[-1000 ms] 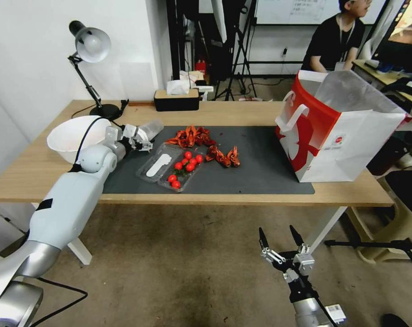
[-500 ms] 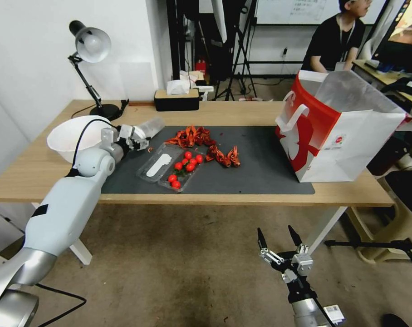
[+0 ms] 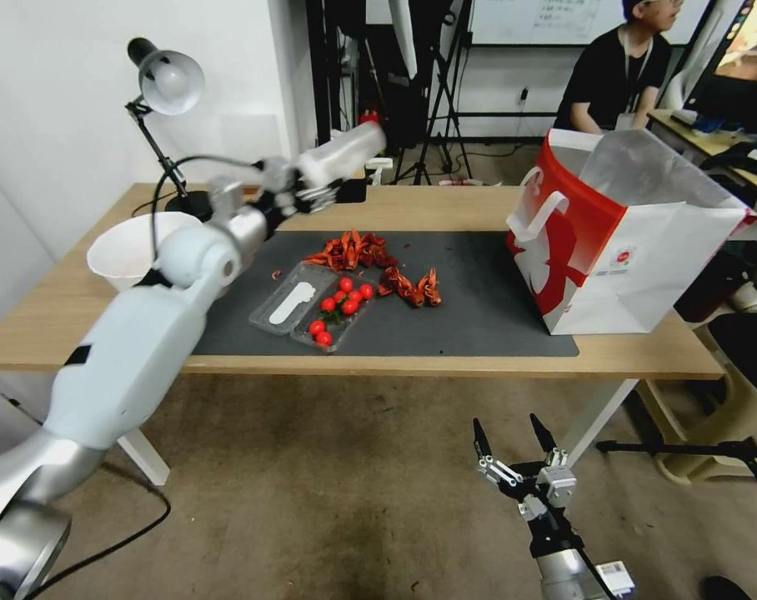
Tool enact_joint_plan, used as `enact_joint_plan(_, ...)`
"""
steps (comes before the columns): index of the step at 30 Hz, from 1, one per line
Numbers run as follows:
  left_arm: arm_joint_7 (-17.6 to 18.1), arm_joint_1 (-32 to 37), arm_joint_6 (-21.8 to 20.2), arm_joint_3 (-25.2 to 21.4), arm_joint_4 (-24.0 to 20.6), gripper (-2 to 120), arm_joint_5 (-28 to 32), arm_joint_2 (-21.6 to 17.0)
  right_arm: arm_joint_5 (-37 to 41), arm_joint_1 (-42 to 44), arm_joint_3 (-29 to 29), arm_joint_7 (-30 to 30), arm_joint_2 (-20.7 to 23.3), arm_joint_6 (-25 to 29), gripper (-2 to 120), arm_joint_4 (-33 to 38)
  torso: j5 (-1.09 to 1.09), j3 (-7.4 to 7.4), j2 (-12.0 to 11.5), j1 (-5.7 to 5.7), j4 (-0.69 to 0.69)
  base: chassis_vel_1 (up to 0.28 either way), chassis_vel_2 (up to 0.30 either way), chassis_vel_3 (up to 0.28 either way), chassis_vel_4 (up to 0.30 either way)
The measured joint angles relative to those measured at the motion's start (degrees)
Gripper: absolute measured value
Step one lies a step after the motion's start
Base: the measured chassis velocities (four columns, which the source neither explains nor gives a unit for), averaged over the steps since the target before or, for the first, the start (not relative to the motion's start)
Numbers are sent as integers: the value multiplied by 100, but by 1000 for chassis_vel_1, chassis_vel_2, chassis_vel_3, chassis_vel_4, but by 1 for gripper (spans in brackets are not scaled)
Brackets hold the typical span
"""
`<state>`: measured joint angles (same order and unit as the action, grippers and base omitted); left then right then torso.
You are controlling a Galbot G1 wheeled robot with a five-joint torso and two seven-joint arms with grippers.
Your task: Pick up the trash from the table and place it into the takeout bag.
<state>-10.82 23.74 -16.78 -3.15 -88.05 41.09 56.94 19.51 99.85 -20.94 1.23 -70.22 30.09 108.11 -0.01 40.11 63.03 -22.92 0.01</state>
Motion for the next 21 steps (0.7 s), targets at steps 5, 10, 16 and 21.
enact_joint_plan(5,-100,-615,-4,690,-168,72,400,243,-2,37,-27,8,-8,-1,100,21,2,0,0,0,-2,0,0,0,0)
enact_joint_plan(10,-111,-1111,-10,1213,-145,72,598,549,-4,53,-46,12,-29,-1,100,22,4,0,0,0,-1,0,0,0,0)
enact_joint_plan(16,2,-2069,-61,2266,198,72,645,1302,-85,59,-67,24,-132,7,100,-23,2,0,0,-1,-2,0,0,0,0)
enact_joint_plan(21,167,-2632,-315,2908,564,72,13,2017,-176,52,-76,38,-263,8,100,-48,2,0,0,0,-1,0,0,0,0)
